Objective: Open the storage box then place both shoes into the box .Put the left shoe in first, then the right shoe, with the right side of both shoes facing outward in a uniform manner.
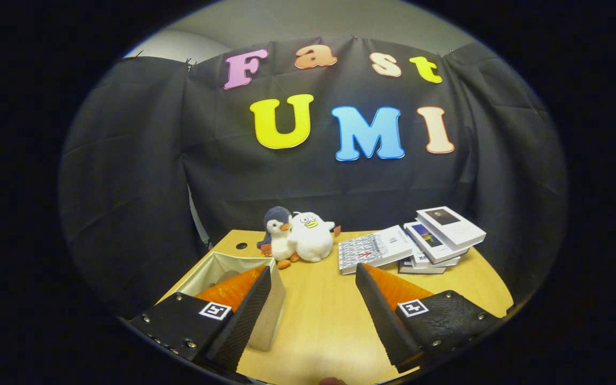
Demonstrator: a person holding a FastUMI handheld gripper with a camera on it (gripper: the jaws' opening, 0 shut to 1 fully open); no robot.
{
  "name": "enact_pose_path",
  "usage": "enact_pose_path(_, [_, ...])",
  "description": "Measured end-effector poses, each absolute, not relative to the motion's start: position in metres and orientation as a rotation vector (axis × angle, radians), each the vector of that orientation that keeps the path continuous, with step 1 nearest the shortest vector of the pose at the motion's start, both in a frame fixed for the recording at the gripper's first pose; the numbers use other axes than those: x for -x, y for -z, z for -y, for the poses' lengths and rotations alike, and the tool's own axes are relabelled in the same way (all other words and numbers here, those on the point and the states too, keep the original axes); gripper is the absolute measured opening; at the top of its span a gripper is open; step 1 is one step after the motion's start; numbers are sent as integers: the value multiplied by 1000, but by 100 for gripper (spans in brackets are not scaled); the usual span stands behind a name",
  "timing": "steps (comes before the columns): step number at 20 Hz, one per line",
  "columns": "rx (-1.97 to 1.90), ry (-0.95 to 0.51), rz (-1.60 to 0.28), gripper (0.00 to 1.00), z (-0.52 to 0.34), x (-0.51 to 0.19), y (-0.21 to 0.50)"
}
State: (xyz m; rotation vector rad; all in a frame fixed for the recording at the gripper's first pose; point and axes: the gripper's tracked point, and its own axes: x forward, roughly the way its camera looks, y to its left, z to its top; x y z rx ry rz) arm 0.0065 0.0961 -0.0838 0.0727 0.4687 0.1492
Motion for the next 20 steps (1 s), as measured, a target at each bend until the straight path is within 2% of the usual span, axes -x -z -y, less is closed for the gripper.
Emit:
enact_pose_path(11, [2, -7, -305, 98, -2, 9, 50])
enact_pose_path(20, [-19, 32, -236, 98, 15, 12, 38])
